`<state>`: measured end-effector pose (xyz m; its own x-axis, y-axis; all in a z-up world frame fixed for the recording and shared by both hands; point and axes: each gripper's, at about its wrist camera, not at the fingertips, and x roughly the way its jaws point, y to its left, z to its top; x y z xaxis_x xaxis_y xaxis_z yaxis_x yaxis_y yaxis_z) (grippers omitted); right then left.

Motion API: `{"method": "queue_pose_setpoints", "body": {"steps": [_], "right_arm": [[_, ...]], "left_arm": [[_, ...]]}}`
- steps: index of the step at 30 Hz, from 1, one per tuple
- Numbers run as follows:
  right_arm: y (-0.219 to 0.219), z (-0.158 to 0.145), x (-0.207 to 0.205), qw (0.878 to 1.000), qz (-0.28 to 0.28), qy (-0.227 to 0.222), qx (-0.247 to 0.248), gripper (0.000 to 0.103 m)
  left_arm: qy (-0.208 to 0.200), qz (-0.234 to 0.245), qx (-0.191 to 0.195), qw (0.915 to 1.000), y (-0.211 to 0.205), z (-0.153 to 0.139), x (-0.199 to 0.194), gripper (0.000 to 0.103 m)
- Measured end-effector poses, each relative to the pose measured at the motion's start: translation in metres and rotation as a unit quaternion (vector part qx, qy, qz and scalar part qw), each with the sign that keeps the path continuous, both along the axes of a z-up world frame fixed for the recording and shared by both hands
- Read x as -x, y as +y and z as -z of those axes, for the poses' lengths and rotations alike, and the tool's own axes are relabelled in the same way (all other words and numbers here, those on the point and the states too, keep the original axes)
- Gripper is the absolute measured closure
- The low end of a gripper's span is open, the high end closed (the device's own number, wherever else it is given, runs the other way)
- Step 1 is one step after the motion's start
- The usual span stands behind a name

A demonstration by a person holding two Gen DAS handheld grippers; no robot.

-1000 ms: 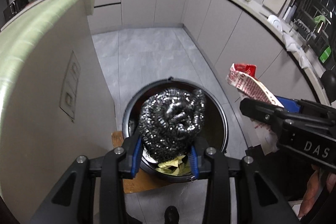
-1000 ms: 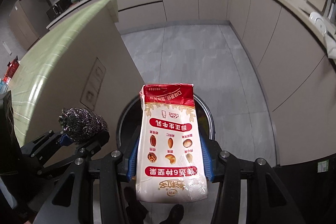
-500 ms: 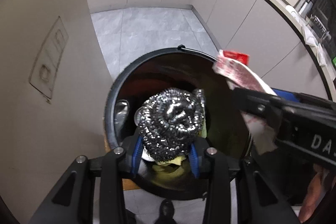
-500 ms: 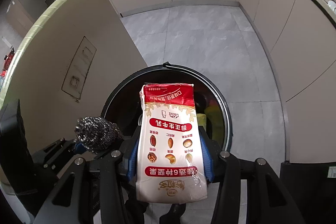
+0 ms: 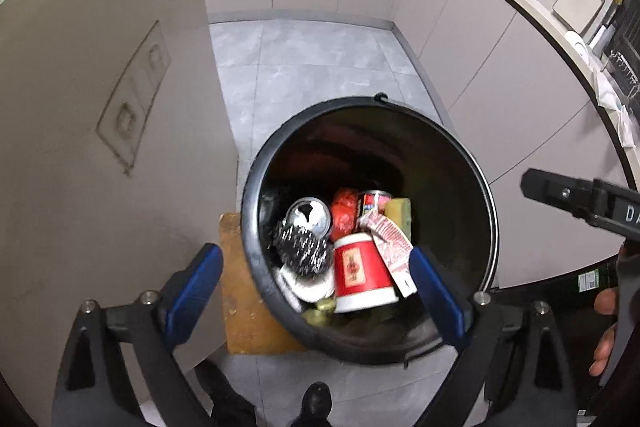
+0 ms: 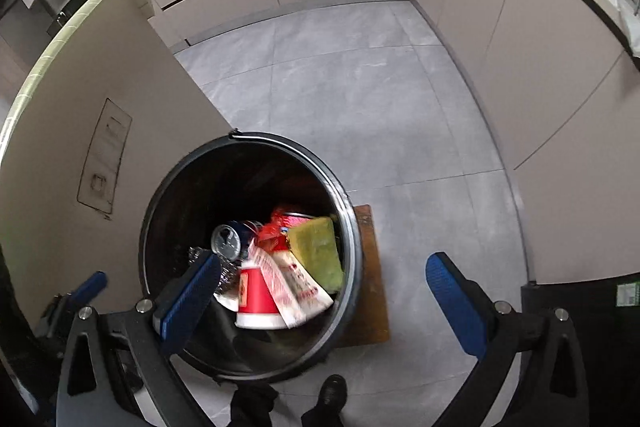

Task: Collect trash

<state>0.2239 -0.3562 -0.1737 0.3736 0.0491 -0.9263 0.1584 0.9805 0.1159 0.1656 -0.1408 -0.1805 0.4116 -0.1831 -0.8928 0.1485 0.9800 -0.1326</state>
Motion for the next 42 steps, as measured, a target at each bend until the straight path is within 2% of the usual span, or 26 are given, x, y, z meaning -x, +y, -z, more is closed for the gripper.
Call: {"method": "queue_pose_setpoints", "body": {"steps": [6, 12, 19, 22, 25, 28, 34, 42], "right_arm": [[0.01, -0.017, 0.028, 0.999, -0.029, -0.003, 0.02, 0.0], [0.028, -0.045, 0.062, 0.998, -0.055, -0.025, 0.031, 0.0], [0.052, -0.102, 0.123, 0.992, -0.077, -0.079, 0.06, 0.0], [0.061, -0.124, 0.15, 0.989, -0.077, -0.098, 0.081, 0.0], [0.074, -0.145, 0.178, 0.987, -0.087, -0.109, 0.078, 0.0], [0.086, -0.166, 0.205, 0.986, -0.09, -0.119, 0.076, 0.0], [0.11, -0.206, 0.256, 0.979, -0.094, -0.167, 0.071, 0.0], [0.129, -0.229, 0.294, 0.973, -0.091, -0.199, 0.071, 0.0]], "left_arm": [[-0.013, -0.011, -0.013, 0.9998, 0.016, -0.025, 0.018, 0.008], [-0.026, -0.015, -0.018, 0.9994, 0.024, -0.054, 0.039, 0.007], [-0.063, 0.002, -0.012, 0.9979, 0.034, -0.109, 0.085, 0.007], [-0.075, -0.002, -0.006, 0.9971, 0.043, -0.128, 0.108, 0.007], [-0.094, -0.012, -0.002, 0.9955, 0.056, -0.149, 0.132, 0.007], [-0.119, -0.027, 0.003, 0.9925, 0.071, -0.172, 0.158, 0.007], [-0.18, -0.034, 0.009, 0.9831, 0.087, -0.21, 0.206, 0.007], [-0.218, -0.032, 0.012, 0.9754, 0.1, -0.227, 0.227, 0.006]]}}
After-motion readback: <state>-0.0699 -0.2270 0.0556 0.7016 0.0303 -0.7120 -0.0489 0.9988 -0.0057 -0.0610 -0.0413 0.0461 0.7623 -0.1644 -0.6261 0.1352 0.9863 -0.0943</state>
